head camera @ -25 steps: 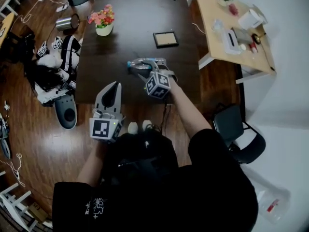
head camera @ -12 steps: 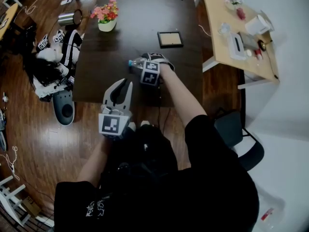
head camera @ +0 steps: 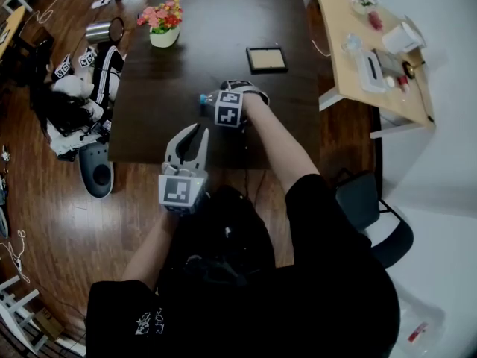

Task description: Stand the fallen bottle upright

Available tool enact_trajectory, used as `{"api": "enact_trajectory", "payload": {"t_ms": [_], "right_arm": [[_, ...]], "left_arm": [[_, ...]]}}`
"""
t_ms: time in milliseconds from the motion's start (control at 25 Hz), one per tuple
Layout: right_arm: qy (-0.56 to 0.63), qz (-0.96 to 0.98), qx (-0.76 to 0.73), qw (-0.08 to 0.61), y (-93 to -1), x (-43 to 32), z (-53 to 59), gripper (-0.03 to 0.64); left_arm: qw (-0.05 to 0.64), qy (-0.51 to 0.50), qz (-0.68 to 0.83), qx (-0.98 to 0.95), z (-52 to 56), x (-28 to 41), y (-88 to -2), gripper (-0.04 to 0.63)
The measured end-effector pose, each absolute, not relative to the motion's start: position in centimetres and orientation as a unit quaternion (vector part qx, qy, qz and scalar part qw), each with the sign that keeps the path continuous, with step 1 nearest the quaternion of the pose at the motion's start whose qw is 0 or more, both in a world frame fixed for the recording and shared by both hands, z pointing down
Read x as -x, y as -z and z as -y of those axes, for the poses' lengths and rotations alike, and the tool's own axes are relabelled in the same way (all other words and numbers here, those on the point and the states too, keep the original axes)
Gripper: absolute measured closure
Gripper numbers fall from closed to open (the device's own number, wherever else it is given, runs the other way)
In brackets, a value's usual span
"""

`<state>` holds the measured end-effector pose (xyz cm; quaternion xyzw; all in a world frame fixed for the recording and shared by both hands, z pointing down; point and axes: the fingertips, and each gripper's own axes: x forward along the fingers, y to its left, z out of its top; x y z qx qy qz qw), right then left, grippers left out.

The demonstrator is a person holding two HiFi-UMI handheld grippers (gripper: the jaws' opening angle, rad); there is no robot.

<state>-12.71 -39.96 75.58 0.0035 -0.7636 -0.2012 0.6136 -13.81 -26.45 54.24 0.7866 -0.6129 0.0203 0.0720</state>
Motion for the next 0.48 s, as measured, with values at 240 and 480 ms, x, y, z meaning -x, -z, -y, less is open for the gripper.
{"api": "enact_trajectory", "payload": {"t_ms": [240,480], "right_arm": [[0.159,0.843,-0.043,0.512,-71.2,15.0,40.2,0.282],[-0.046,0.958,-0.218,0.180,-60.2,14.2,42.1,0.281]], "left_arm": [[0.070,-0.013,0.614,-0.786,27.1,14.7,-53.0,0.538],[0.064,-0.009,0.611,-0.789,27.1,14.6,-50.9,0.538]]}}
